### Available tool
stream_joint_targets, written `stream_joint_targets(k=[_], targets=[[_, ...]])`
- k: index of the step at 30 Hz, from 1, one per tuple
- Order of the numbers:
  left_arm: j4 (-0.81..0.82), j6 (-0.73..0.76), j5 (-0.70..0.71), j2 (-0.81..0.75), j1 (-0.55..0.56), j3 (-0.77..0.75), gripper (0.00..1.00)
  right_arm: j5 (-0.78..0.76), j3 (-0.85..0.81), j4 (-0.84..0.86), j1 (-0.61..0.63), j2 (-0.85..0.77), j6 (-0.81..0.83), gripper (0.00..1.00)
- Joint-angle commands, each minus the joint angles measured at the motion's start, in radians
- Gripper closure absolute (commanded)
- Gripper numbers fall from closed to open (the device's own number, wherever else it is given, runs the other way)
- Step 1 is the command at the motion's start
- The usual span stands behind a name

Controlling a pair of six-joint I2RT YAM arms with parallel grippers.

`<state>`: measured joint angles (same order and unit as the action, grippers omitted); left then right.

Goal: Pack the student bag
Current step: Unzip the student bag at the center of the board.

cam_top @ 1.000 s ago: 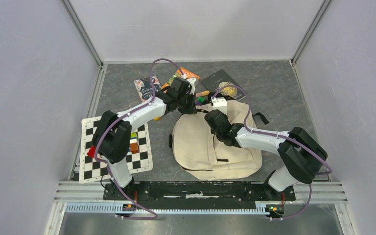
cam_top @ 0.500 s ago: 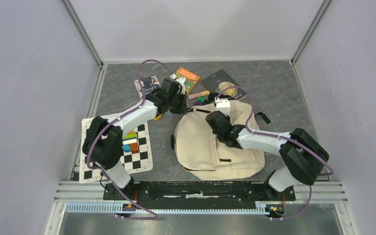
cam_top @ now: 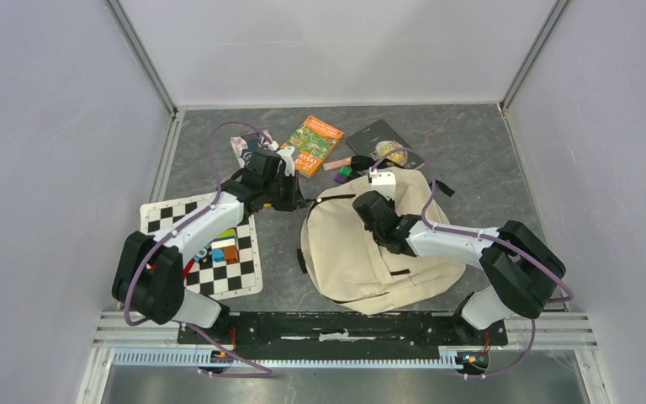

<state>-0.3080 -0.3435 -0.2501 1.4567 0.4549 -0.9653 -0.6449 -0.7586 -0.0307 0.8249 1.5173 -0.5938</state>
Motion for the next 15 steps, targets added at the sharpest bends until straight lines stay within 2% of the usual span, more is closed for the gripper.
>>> stream_joint_targets(k=[1,3,5,6,9,11,13,15], targets=[[-0.007,0.022,-0.041,-0.075,-0.020,0.025,0.98,-0.092,0.004,-0.010,-0.009,-0.039,0.026,1.00],[0.006,0.029,-0.108,-0.067,-0.020,0.020,0.98,-0.060,0.001,0.009,-0.008,-0.066,0.085,1.00],[0.036,0.018,-0.148,-0.065,-0.020,0.023,0.98,-0.030,-0.007,0.021,-0.009,-0.101,0.163,0.87],[0.047,0.013,-0.158,-0.061,-0.020,0.024,0.98,-0.004,-0.010,0.023,-0.008,-0.123,0.205,0.77],[0.037,0.017,-0.186,-0.052,-0.021,0.012,0.98,0.136,0.012,0.148,-0.009,-0.185,0.419,0.37],[0.032,0.021,-0.198,-0.051,-0.020,0.008,0.98,0.233,0.023,0.205,-0.014,-0.210,0.554,0.24],[0.029,0.024,-0.202,-0.053,-0.020,0.005,0.98,0.351,0.023,0.245,-0.027,-0.212,0.678,0.17],[0.024,0.027,-0.205,-0.053,-0.021,0.003,0.98,0.458,0.003,0.251,-0.047,-0.193,0.755,0.15]])
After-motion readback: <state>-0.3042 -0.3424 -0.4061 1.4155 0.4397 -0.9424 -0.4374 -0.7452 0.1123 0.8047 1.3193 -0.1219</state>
